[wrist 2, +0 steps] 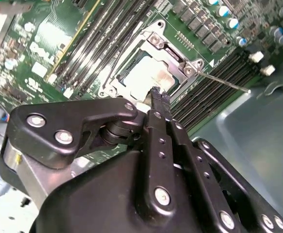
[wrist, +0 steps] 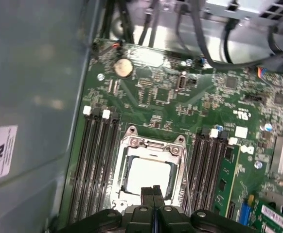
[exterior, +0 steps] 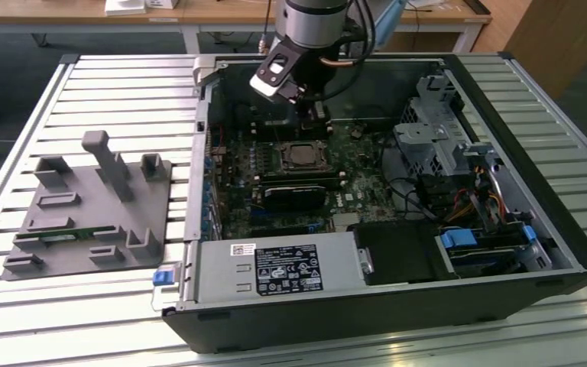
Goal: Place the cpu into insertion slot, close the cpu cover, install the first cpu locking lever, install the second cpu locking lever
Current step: 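Install the first cpu locking lever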
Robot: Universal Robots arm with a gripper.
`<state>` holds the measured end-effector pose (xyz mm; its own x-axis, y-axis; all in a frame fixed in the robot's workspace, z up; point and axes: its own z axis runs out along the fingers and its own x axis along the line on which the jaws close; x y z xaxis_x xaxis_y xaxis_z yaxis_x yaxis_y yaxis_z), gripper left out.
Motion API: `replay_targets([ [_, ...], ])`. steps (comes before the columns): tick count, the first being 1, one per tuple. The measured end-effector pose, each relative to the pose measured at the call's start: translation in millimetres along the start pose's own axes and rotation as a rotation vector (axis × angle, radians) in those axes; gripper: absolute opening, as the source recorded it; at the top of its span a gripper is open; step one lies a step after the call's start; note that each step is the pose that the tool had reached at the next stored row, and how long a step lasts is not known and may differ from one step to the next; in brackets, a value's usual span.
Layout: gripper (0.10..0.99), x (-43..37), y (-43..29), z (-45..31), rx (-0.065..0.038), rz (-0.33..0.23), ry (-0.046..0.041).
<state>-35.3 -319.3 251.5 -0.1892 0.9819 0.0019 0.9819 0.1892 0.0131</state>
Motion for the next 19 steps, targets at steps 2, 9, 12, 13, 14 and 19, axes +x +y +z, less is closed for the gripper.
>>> replay_targets([
  [2,0.106,0.0,0.0,0.1,0.000,-0.036,0.0003],
  [9,0.106,0.0,0.0,0.7,0.000,-0.163,0.0020],
  [12,0.106,0.0,0.0,0.9,0.000,-0.219,0.0027],
  [13,0.106,0.0,0.0,0.9,0.000,-0.237,0.0029],
  [14,0.106,0.0,0.0,1.0,0.001,-0.255,0.0032],
  [19,0.106,0.0,0.0,1.2,0.001,-0.347,0.0044],
])
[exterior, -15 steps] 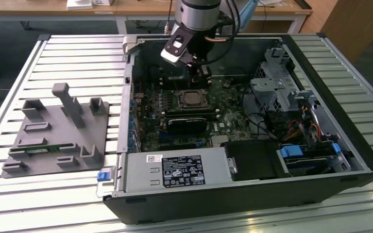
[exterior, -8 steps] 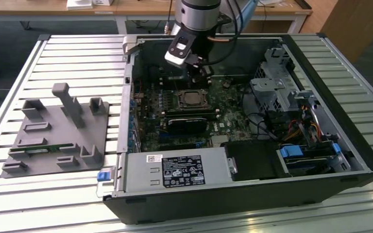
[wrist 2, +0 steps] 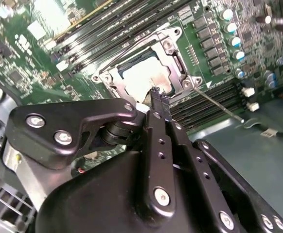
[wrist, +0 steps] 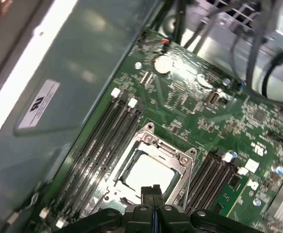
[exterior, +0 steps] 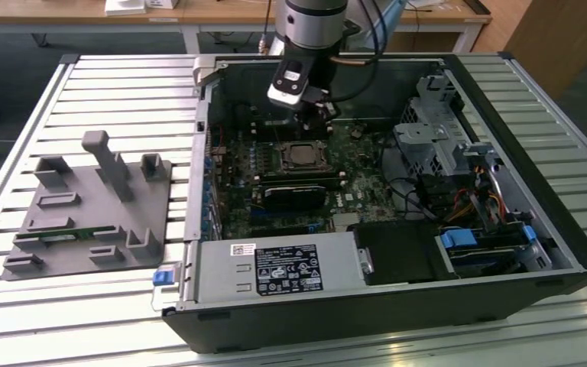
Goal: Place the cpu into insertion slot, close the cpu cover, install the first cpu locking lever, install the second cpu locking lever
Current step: 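Install the first cpu locking lever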
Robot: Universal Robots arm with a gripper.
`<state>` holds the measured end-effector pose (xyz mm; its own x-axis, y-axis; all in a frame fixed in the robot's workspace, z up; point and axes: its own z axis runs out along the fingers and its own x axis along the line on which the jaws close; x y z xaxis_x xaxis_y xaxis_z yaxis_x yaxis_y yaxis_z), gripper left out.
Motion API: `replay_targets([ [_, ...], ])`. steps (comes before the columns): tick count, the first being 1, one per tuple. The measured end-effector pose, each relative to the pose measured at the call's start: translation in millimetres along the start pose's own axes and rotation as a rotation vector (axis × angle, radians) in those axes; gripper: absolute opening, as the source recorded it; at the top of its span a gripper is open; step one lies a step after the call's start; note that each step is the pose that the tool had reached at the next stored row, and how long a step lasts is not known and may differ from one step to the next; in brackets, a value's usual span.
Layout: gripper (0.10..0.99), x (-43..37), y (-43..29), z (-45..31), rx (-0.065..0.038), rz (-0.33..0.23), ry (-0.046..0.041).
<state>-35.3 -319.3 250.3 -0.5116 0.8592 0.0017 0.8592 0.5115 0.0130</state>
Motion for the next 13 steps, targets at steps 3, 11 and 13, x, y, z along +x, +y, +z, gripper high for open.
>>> replay_targets([
  [3,0.106,0.0,0.0,0.1,0.000,-0.054,0.0007],
  [11,0.106,0.0,0.0,0.3,0.000,-0.210,0.0027],
  [13,0.106,0.0,0.0,0.4,0.000,-0.246,0.0032],
])
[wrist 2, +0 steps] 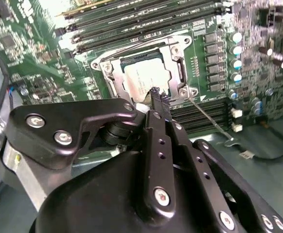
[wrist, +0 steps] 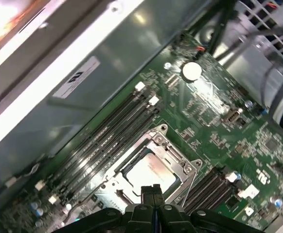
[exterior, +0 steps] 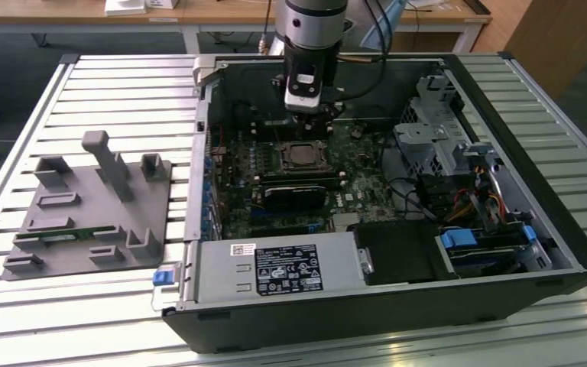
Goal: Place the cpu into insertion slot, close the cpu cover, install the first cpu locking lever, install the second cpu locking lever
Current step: 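Install the first cpu locking lever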
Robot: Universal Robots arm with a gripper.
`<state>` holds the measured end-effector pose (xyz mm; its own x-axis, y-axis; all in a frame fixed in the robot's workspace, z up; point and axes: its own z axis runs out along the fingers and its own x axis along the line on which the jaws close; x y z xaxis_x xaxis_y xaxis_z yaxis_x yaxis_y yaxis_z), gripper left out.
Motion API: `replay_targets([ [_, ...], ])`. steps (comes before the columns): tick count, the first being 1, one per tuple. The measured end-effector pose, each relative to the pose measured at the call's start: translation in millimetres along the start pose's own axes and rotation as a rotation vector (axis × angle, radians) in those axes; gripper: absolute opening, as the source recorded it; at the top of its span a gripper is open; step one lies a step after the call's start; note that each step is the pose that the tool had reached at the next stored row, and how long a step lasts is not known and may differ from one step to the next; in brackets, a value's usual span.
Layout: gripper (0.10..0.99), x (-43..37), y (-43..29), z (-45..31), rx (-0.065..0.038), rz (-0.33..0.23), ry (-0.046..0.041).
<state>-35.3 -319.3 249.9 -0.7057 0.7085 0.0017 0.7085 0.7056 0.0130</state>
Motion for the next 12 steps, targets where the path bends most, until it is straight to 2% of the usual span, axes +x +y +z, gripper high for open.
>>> replay_targets([
  [12,0.106,0.0,0.0,0.2,0.000,-0.218,0.0028],
])
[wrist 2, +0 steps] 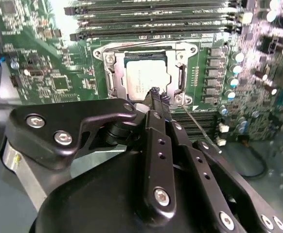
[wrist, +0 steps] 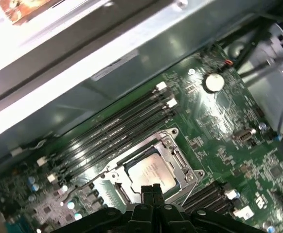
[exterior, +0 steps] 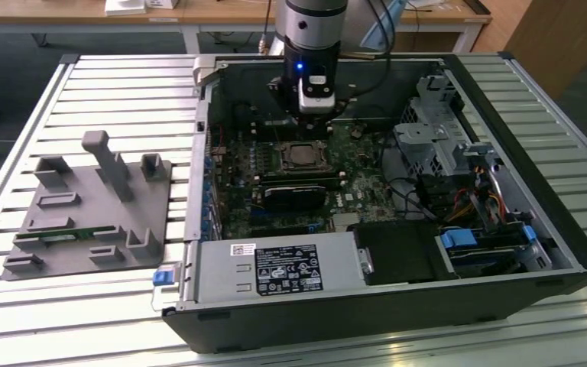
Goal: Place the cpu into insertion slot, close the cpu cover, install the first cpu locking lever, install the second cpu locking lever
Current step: 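Install the first cpu locking lever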
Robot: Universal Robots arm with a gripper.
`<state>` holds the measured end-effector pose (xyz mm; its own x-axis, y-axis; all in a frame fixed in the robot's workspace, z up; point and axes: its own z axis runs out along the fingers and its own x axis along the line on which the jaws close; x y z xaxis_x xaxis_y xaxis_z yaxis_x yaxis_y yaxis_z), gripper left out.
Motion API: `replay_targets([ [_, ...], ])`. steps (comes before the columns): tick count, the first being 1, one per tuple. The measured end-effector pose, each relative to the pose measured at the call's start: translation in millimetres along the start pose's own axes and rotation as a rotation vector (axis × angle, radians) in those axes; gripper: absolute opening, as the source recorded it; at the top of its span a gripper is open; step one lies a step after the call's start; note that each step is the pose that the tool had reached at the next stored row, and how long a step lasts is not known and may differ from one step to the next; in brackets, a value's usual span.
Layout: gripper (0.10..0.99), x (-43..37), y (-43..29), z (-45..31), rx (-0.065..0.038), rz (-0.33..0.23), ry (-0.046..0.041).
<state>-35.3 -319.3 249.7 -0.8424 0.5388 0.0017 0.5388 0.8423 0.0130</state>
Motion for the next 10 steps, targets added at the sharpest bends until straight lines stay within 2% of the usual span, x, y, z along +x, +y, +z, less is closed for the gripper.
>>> replay_targets([
  [10,0.106,0.0,0.0,0.0,0.000,-0.182,0.0024],
])
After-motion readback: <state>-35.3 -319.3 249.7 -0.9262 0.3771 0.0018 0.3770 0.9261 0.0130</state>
